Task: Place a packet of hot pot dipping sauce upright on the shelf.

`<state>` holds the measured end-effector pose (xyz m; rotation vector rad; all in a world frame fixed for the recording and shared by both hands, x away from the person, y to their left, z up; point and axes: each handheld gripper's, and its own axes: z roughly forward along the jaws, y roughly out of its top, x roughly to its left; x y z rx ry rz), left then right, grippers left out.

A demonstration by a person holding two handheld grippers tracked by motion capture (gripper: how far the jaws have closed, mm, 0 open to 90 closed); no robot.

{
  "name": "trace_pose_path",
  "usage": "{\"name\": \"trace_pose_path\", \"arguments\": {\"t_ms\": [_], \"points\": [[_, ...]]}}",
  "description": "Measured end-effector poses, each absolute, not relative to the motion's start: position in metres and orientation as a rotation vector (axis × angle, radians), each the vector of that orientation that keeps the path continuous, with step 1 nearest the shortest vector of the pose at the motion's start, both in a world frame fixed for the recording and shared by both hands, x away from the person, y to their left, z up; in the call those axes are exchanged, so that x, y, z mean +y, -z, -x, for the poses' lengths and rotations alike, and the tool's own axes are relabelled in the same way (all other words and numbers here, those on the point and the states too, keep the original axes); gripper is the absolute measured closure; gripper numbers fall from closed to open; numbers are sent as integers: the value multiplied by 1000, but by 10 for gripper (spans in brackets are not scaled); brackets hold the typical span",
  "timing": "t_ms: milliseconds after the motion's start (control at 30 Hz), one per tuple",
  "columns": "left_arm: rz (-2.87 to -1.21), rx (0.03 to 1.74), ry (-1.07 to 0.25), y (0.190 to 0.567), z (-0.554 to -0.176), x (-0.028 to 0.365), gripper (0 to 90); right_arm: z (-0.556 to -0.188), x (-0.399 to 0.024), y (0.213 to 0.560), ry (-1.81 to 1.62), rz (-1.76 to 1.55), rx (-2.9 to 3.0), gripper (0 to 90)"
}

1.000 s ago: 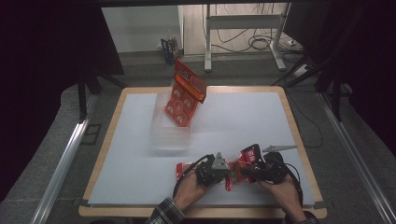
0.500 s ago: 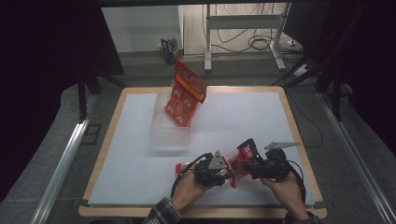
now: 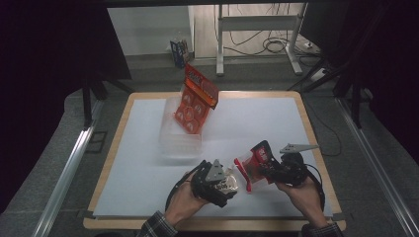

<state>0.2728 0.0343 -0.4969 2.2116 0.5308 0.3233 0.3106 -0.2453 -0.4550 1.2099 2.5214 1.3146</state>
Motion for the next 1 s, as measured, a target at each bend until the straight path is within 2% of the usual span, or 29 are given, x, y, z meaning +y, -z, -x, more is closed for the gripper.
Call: {"name": "trace_pose_path", "arguments": {"t_ms": [133,500,1000], "points": [[-2165,571,-294,501,-266,48,26,-312,-244,451,-1327,-1185,2518,722],[-2164,610,-340,503,-251,74,8,-321,-238,436,-1325,-1116,2514,722],[-2162,759,-384,511,-242,124,0,-356,-213,415,-1346,-963,2562,721]]}}
